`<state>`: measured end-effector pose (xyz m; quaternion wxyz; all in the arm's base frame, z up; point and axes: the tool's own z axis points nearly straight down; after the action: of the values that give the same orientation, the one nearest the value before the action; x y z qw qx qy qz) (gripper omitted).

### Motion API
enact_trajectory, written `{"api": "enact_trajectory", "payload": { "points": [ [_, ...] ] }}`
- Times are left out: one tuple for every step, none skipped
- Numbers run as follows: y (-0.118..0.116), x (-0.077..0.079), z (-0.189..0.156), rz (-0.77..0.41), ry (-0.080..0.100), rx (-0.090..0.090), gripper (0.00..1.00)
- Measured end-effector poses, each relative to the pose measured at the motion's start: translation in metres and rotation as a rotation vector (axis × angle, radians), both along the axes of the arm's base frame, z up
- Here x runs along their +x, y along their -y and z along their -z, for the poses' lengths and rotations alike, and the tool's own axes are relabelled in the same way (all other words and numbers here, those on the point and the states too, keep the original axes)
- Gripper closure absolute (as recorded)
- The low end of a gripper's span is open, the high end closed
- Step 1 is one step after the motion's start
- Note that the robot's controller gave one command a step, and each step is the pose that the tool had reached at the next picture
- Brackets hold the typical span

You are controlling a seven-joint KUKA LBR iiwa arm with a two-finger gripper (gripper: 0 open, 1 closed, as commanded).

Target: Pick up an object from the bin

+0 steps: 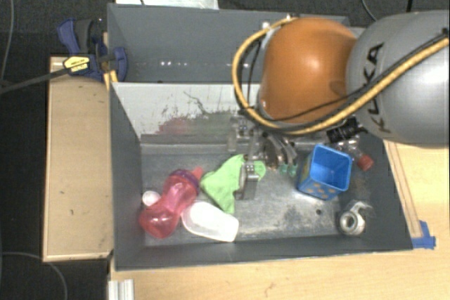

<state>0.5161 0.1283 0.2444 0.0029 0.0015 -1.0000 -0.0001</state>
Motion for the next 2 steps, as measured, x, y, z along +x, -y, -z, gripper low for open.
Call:
{"api": "enact_trajectory", "payload": {
  "points": [
    [0.001,0.002,-0.004,0.004,0.008,0.001,0.0],
    [0.019,0.022,0.068,-0.106,0.012,0.001,0.0]
  ]
}}
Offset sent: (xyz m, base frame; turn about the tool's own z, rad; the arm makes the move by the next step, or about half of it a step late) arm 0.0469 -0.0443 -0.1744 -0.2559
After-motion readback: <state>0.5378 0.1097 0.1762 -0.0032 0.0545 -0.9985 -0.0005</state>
